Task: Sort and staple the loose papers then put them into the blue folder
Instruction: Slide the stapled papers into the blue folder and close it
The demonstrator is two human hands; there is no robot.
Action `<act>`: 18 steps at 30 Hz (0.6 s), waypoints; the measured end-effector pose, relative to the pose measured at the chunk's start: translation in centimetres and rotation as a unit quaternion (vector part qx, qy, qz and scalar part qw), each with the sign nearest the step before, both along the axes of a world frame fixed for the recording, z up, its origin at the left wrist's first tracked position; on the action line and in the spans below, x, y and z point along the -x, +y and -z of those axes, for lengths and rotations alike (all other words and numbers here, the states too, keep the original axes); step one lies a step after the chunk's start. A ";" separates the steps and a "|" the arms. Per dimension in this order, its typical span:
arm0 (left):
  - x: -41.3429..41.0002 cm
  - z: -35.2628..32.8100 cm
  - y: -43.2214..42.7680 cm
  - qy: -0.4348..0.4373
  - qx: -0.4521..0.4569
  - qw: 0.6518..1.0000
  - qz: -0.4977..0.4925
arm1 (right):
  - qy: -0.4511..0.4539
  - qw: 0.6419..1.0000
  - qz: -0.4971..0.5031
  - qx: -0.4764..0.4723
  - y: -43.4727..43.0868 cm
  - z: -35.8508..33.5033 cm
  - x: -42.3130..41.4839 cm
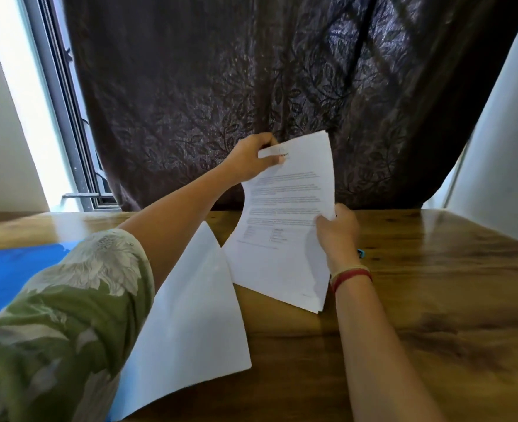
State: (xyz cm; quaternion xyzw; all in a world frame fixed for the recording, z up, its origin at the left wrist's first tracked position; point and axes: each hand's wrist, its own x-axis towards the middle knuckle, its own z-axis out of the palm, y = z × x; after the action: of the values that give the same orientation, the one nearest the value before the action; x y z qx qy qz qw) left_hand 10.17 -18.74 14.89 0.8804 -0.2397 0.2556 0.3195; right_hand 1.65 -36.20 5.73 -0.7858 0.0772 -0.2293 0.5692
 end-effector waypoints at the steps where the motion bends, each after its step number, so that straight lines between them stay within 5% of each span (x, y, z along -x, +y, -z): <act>1: 0.2 -0.2 -0.1 -0.040 0.021 0.999 -0.025 | -0.034 0.999 0.027 0.030 0.2 -0.5 0.5; 5: 1.6 0.6 1.3 -0.102 0.139 0.978 -0.120 | -0.179 0.975 0.102 0.081 1.3 -1.7 1.7; 9: 3.9 2.6 3.7 0.050 0.198 0.966 -0.160 | -0.238 0.966 0.096 0.019 1.6 -3.0 2.4; 13: 6.1 1.6 5.2 0.170 0.160 0.969 -0.080 | -0.263 0.958 0.029 -0.109 1.7 -4.4 3.8; 18: 8.5 -0.3 6.3 0.213 0.178 0.961 -0.002 | -0.205 0.941 -0.075 -0.258 2.3 -4.4 4.1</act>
State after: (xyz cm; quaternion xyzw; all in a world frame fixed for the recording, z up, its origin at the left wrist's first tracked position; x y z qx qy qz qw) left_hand 1.71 -12.41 15.22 0.8437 -0.1148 0.1019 0.5144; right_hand -2.47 -33.87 10.15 -0.5514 -0.0438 -0.3138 0.7717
